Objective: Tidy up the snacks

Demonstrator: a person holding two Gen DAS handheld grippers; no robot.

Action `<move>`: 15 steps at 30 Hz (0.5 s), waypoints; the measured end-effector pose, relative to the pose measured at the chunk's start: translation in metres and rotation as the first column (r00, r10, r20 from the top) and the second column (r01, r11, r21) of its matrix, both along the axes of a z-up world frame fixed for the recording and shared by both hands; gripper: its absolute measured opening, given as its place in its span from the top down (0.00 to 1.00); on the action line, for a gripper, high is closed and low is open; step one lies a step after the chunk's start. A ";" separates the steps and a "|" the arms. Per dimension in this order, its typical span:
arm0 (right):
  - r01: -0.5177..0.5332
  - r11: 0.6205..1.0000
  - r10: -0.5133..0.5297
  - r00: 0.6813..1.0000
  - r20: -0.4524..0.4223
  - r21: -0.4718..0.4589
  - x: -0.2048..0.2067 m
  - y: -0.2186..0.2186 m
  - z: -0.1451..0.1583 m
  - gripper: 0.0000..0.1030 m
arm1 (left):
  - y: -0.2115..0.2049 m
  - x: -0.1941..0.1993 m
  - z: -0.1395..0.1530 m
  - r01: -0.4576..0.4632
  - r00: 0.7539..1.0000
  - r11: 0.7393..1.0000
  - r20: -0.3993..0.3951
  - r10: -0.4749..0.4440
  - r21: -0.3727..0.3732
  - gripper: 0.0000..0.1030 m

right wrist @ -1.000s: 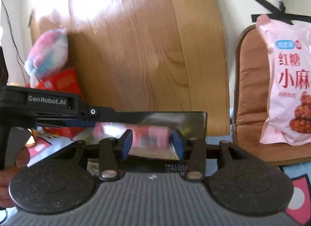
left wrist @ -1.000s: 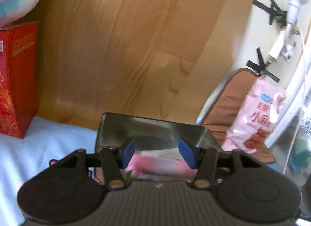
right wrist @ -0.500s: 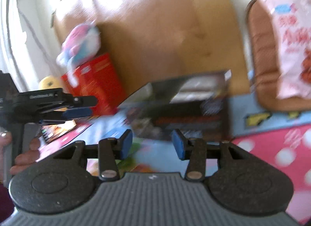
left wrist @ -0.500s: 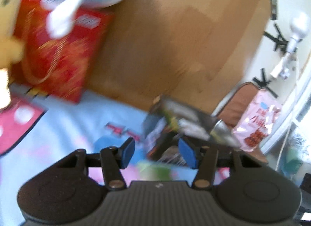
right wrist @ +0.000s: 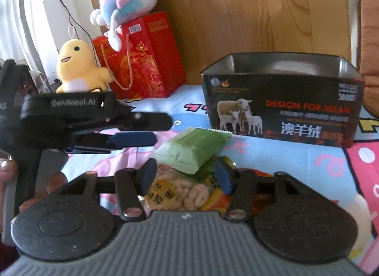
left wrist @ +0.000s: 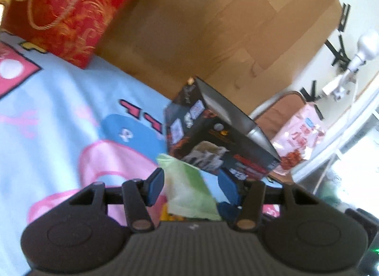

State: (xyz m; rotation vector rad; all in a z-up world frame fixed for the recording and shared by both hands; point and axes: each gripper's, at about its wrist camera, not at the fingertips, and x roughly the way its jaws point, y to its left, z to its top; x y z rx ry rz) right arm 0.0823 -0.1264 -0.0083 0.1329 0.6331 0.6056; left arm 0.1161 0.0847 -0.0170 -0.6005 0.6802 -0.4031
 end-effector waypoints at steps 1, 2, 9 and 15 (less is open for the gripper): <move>0.000 1.000 0.000 1.000 0.010 -0.009 0.000 0.004 -0.001 0.44 | -0.003 0.001 -0.003 0.012 1.000 1.000 0.000 -0.012 0.006 0.50; -0.002 1.000 0.002 1.000 0.023 -0.019 0.000 0.006 -0.001 0.44 | -0.006 0.003 -0.006 0.025 1.000 1.000 -0.006 -0.025 0.006 0.52; -0.010 0.999 0.013 0.997 0.073 -0.036 -0.005 0.007 -0.003 0.43 | -0.012 0.006 -0.019 0.069 0.997 0.998 -0.024 -0.068 0.006 0.52; -0.006 1.000 0.007 0.998 0.064 -0.022 -0.004 0.006 -0.003 0.43 | -0.009 0.007 -0.021 0.068 0.997 0.997 -0.034 -0.069 -0.024 0.53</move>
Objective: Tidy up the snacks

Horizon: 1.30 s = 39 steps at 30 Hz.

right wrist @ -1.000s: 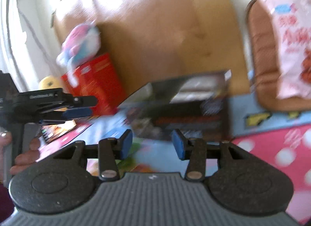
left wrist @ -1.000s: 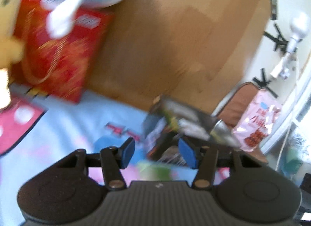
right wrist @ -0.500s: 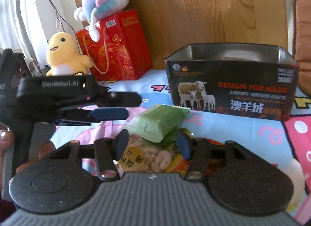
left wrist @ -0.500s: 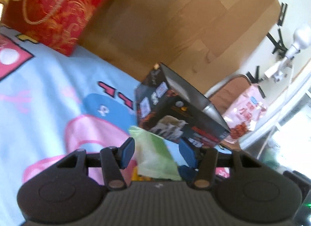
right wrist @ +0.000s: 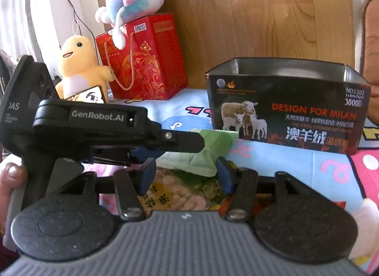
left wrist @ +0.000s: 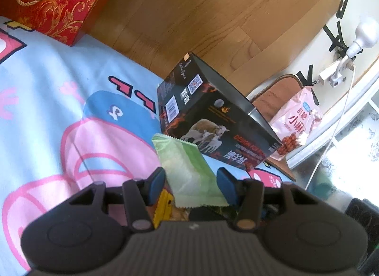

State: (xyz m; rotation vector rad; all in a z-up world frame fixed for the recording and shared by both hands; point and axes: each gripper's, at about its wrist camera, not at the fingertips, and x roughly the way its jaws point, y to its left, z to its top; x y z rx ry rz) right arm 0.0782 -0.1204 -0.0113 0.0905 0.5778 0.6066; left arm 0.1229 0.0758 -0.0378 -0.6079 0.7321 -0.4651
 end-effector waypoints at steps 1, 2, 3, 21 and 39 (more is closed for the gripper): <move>0.000 1.000 0.000 1.000 0.000 0.000 0.000 0.000 0.000 0.43 | 0.000 0.000 0.000 0.001 1.000 1.000 0.002 -0.001 0.003 0.53; 0.000 1.000 0.000 1.000 -0.001 0.002 0.000 -0.001 0.000 0.43 | -0.001 -0.001 0.001 0.002 1.000 1.000 0.004 -0.002 0.009 0.53; 0.000 1.000 0.000 1.000 -0.002 0.003 0.000 -0.001 0.000 0.43 | -0.001 -0.001 0.001 0.002 1.000 1.000 0.006 -0.002 0.014 0.53; 0.011 0.998 -0.008 0.999 0.032 -0.070 -0.003 0.006 0.000 0.49 | -0.002 -0.006 0.005 -0.020 0.998 0.999 0.056 0.017 0.051 0.59; 0.001 0.995 0.021 0.976 0.217 -0.102 -0.088 0.010 0.029 0.81 | -0.018 -0.094 0.040 0.118 0.971 0.993 0.206 -0.118 0.012 0.60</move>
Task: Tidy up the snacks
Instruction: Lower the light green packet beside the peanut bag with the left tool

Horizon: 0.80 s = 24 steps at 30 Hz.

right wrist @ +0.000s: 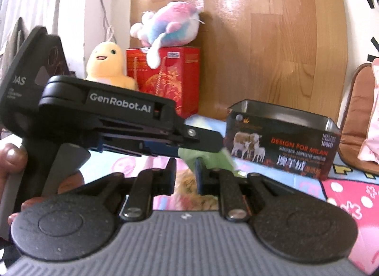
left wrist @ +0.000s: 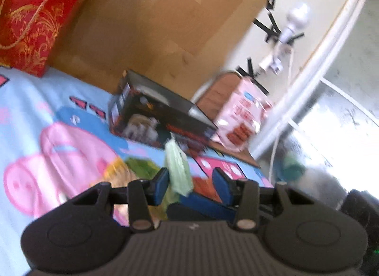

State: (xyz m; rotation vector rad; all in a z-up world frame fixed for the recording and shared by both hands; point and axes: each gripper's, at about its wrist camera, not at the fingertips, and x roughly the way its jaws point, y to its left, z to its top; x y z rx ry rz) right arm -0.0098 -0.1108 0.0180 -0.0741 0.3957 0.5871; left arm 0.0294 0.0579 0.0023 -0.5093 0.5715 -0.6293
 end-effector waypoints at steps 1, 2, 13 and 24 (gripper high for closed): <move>-0.009 1.000 0.009 1.000 -0.011 -0.001 -0.006 -0.001 -0.001 0.81 | 0.000 -0.005 -0.001 0.006 1.000 1.000 -0.005 -0.006 -0.004 0.60; -0.018 1.000 0.018 1.000 -0.022 -0.002 -0.012 -0.001 -0.003 0.81 | 0.001 -0.010 -0.002 0.008 1.000 1.000 -0.011 -0.008 -0.004 0.60; 0.031 0.999 -0.034 0.992 -0.121 -0.031 -0.036 -0.023 -0.025 0.64 | 0.050 -0.024 -0.013 -0.146 0.986 0.989 -0.085 0.143 -0.035 0.60; 0.026 0.999 -0.028 0.991 -0.132 -0.023 -0.033 -0.030 -0.030 0.48 | 0.038 -0.027 -0.023 -0.103 0.987 0.995 -0.126 0.104 0.017 0.48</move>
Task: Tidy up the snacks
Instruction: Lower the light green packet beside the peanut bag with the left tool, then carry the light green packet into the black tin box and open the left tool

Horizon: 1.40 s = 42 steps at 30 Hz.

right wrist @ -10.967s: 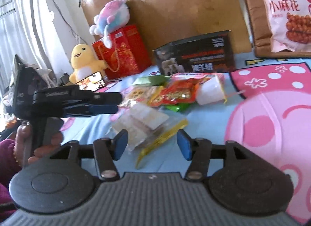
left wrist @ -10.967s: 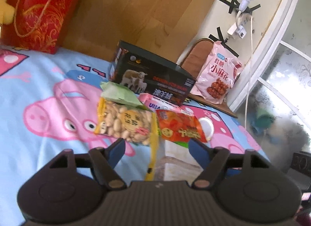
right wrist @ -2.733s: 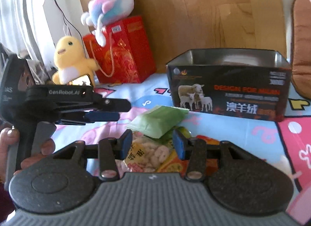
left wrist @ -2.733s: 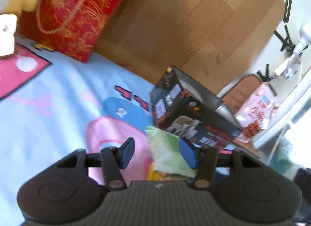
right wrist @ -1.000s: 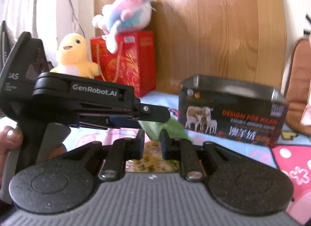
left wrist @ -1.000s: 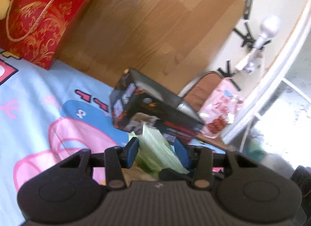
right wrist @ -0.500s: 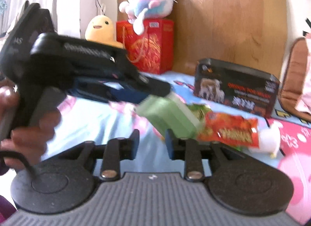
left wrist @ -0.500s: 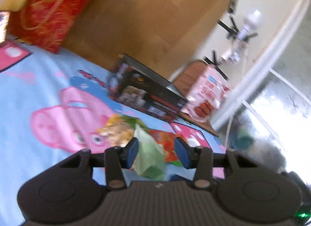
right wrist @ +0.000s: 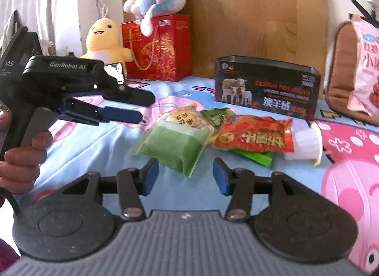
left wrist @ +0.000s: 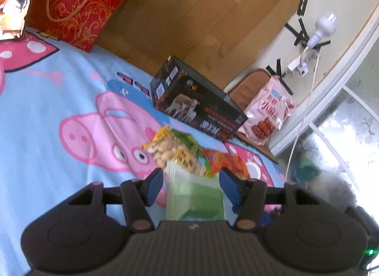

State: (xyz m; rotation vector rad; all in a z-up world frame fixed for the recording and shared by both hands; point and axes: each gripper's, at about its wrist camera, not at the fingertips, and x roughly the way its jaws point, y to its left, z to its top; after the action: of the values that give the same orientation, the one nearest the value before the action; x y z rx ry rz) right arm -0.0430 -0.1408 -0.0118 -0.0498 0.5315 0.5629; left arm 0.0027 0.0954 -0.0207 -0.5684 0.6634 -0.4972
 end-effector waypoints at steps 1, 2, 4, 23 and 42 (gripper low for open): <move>-0.010 1.000 0.010 1.000 0.002 -0.011 0.001 0.002 0.000 0.47 | -0.001 -0.001 -0.002 0.006 1.000 1.000 -0.009 -0.006 0.003 0.48; -0.020 0.999 0.020 1.000 0.000 -0.025 0.003 0.003 0.000 0.46 | -0.003 -0.001 -0.004 0.012 1.000 1.000 -0.019 -0.012 0.004 0.48; -0.032 0.998 0.031 0.999 -0.018 -0.062 0.009 0.009 -0.003 0.44 | -0.009 0.001 -0.009 0.033 0.999 0.999 -0.040 -0.033 0.002 0.50; -0.024 0.999 0.022 0.999 -0.033 -0.049 0.015 0.009 -0.008 0.54 | -0.035 0.003 -0.017 0.092 0.995 0.995 -0.038 -0.090 0.044 0.64; -0.024 0.999 0.023 0.999 -0.038 -0.039 0.014 0.008 -0.008 0.53 | -0.034 0.004 -0.018 0.092 0.995 0.995 -0.043 -0.090 0.034 0.64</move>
State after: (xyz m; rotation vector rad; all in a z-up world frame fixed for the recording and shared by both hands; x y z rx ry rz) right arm -0.0291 -0.1329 -0.0198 -0.0837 0.5794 0.5772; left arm 0.0064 0.0610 -0.0388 -0.5174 0.7386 -0.5589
